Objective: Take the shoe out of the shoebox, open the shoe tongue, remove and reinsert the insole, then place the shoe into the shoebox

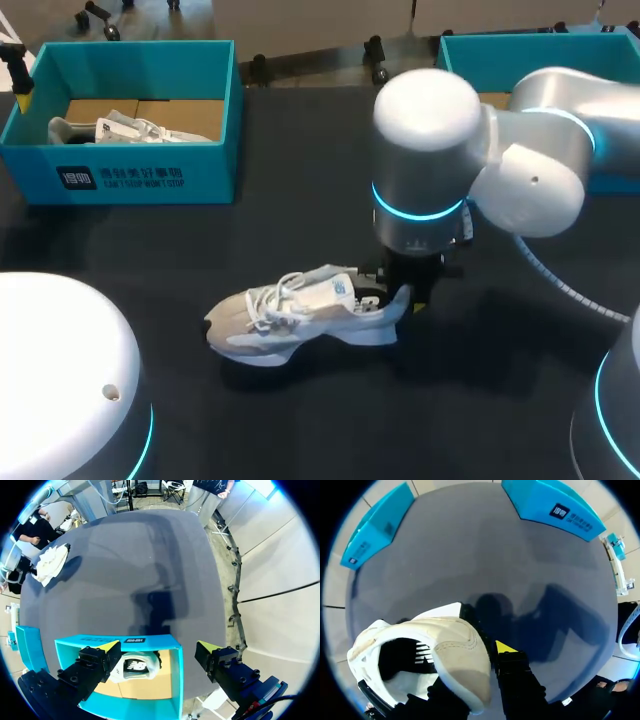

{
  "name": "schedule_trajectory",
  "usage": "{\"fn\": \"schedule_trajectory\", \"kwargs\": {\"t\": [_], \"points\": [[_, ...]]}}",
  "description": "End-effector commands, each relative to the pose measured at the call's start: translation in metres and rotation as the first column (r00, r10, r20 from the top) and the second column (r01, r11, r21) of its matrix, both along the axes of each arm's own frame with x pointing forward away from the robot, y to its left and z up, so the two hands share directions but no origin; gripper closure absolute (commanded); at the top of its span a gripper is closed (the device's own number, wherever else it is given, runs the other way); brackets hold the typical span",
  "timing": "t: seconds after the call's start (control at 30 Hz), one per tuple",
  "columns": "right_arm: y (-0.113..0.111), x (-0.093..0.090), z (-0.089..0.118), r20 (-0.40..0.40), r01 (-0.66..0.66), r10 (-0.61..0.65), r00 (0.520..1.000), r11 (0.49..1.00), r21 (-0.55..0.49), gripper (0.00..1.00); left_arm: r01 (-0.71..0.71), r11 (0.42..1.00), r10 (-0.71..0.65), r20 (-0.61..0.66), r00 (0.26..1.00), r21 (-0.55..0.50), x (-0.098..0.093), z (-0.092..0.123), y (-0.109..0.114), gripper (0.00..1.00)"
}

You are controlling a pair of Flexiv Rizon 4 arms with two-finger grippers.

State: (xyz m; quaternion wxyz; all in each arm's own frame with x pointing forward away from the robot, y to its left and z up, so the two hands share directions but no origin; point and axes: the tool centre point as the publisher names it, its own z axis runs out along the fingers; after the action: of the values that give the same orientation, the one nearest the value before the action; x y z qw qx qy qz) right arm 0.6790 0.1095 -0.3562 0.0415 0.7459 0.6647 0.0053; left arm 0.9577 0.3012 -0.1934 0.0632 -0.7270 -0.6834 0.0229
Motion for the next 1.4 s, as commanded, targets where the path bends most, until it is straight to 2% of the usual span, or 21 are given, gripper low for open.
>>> {"fn": "schedule_trajectory", "kwargs": {"t": [0.03, 0.33, 0.73, 1.4], "points": [[0.003, -0.005, -0.003, -0.001, 0.01, -0.01, 1.0, 1.0, -0.01, 1.0, 0.0, 1.0, 0.0, 0.0, 1.0, 0.001, 0.0, 0.001, 0.0, 0.0], [-0.005, -0.01, -0.015, 0.013, -0.017, 0.017, 1.0, 1.0, -0.008, 1.0, 0.0, 1.0, 0.0, 0.0, 1.0, 0.001, 0.0, 0.001, 0.0, 0.0], [-0.015, -0.006, -0.014, -0.02, -0.05, 0.049, 0.999, 0.997, -0.052, 1.0, 0.0, 1.0, 0.0, 0.0, 1.0, 0.001, 0.0, 0.001, 0.0, 0.0], [-0.013, -0.002, -0.022, -0.032, -0.052, 0.049, 0.998, 0.993, -0.109, 1.0, 0.0, 1.0, 0.0, 0.0, 1.0, 0.001, 0.0, 0.001, 0.0, 0.0]]}}
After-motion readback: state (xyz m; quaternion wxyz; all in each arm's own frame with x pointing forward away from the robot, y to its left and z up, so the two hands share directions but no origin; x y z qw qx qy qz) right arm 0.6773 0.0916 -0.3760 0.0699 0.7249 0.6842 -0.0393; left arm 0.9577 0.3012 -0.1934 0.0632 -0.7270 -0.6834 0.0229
